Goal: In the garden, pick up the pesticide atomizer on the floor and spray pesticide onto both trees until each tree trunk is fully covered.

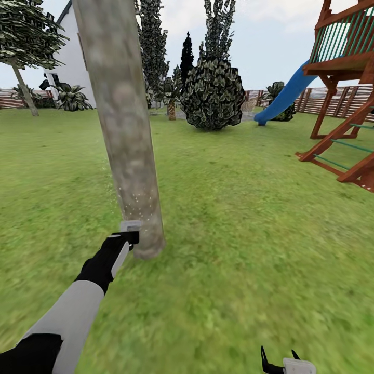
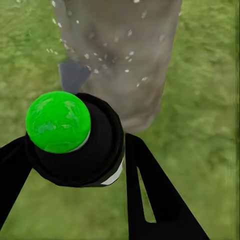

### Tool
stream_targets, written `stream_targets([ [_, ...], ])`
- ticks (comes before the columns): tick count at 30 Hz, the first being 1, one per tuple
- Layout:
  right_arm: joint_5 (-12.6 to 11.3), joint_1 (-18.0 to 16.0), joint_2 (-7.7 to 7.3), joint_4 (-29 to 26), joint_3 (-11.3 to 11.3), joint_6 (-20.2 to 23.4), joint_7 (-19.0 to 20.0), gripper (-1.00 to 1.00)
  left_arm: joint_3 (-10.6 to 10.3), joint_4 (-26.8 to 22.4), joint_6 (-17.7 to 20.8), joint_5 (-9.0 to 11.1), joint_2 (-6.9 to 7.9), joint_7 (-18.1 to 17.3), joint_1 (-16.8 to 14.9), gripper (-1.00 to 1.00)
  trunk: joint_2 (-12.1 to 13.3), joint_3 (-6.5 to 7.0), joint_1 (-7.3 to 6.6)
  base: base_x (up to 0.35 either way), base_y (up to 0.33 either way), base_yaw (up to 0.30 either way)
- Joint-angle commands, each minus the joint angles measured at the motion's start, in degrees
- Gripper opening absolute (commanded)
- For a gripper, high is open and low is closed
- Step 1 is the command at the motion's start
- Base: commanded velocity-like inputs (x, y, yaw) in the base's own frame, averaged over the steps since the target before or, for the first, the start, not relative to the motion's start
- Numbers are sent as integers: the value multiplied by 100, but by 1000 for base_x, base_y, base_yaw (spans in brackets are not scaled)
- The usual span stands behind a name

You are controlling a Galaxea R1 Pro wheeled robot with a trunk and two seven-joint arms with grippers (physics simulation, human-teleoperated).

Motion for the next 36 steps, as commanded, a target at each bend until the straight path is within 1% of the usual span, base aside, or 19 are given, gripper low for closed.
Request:
stream_targets([
  [1,0,-2,0,0,0,0,0,100,0,-8,78,15,-18,1,-53,-100,0,0,0,4,1,0],
  [2,0,-2,0,0,0,0,0,100,9,-32,235,29,-16,-7,-79,-100,0,0,0,2,0,0],
  [4,0,-1,0,0,0,0,0,100,31,-228,370,44,28,-24,-87,-100,0,0,0,0,0,0],
  [6,0,-1,0,0,0,0,0,100,43,-387,404,49,62,-26,-53,-100,0,0,0,-8,0,0],
  [8,0,-3,0,0,0,0,0,100,37,-417,412,47,60,-20,-28,-100,0,0,0,-231,68,0],
  [11,0,-3,0,0,0,0,0,100,7,-439,426,51,-16,-7,-87,-100,0,0,0,-124,39,0],
  [15,0,-3,0,0,0,0,0,100,1,-969,854,57,-90,-10,-134,-100,0,0,0,-7,2,0],
  [16,0,-2,0,0,0,0,0,100,1,-1124,944,57,-96,-5,-186,-100,0,0,0,0,0,0],
  [18,0,-3,0,0,0,0,0,100,23,-1197,987,49,-53,-6,-244,-100,0,0,0,0,0,0],
  [23,0,-3,0,0,0,0,0,100,78,-1207,1001,48,25,-27,-252,-100,0,0,0,0,0,0],
  [25,0,-1,0,0,0,0,0,100,129,-1218,1077,54,-22,-30,-283,-100,0,0,0,0,0,0],
  [26,0,-1,0,0,0,0,0,100,129,-1257,1272,62,-80,-31,-351,-100,0,0,0,0,0,0],
  [27,0,-2,0,0,0,0,0,100,126,-1314,1359,64,-117,-31,-385,-100,0,0,0,0,0,0],
  [31,0,-1,0,0,0,0,0,100,116,-1395,1433,58,-211,-25,-492,-100,0,0,0,0,0,0],
  [32,0,-2,0,0,0,0,0,100,115,-1431,1439,52,-255,-22,-503,-100,0,0,0,0,0,0],
  [34,0,-3,0,0,0,0,0,100,115,-1462,1484,29,-276,-16,-503,-100,0,0,0,0,0,0],
  [36,0,-3,0,0,0,0,0,100,129,-1515,1603,24,-226,-14,-502,-100,0,0,0,0,0,0],
])
